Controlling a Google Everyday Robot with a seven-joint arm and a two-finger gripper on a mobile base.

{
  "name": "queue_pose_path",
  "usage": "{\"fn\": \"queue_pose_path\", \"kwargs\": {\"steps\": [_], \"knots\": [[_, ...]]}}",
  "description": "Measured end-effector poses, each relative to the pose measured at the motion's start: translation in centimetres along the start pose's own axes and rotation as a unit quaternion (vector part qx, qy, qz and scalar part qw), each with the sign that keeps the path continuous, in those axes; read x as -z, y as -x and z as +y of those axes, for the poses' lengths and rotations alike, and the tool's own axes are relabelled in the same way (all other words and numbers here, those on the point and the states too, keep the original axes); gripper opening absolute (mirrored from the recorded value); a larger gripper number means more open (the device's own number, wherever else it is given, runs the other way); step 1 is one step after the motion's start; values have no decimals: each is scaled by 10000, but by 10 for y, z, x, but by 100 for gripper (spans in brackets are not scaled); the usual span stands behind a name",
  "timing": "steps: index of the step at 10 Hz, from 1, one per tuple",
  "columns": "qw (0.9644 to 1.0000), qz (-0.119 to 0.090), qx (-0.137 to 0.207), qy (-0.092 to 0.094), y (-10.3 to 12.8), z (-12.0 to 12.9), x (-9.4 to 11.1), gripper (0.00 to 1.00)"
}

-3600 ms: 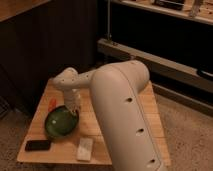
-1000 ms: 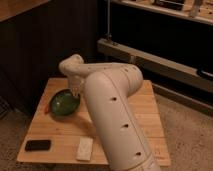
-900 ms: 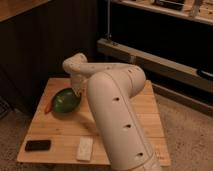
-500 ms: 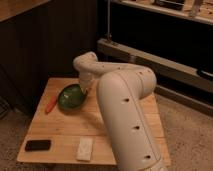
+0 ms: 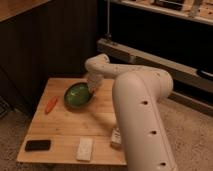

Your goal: Drag the ceramic bowl in a circle

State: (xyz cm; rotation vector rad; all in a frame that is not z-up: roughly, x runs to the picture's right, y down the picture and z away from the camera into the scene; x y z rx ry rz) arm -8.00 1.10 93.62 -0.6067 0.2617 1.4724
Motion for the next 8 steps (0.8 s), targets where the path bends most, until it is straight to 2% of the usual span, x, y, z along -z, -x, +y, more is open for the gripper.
{"fn": "queue_pose_path", "kwargs": {"steps": [2, 4, 6, 8], "knots": [[9999, 75, 11, -86, -9, -3, 1, 0], [9998, 147, -55, -153, -36, -34, 8, 0], [9997, 153, -118, -123, -60, -58, 14, 0], [9996, 202, -127, -134, -86, -64, 20, 0]]}}
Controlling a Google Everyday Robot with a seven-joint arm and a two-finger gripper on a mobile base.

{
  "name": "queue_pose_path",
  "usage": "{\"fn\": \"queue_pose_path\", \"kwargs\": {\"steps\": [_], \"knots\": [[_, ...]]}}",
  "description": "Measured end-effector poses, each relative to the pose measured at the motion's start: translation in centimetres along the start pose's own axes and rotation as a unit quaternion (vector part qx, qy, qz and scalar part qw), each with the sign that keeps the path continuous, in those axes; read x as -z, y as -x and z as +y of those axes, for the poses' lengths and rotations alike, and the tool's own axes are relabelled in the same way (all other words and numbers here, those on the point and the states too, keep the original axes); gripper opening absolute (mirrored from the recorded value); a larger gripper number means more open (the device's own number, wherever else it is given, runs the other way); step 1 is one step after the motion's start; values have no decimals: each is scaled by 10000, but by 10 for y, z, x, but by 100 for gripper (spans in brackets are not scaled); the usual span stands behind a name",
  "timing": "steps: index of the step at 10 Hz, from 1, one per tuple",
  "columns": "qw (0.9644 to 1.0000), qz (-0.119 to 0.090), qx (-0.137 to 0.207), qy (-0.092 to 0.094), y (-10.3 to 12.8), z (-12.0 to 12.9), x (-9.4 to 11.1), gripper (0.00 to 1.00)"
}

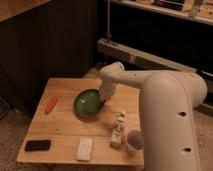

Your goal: Drag the ceramic bowl in a circle

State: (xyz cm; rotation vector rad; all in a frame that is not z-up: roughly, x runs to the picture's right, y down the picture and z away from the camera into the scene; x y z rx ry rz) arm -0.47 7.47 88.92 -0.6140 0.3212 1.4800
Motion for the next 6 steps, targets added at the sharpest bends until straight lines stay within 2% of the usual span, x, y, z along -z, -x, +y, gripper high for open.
{"fn": "queue_pose_path", "kwargs": {"steps": [1, 3, 5, 6], "knots": [[10000, 23, 37, 32, -11, 2, 2, 0], [10000, 32, 48, -18, -24, -14, 7, 0], [9998, 82, 161, -2, -31, -6, 7, 0], [9994, 134, 317, -1, -46, 5, 7, 0]]}}
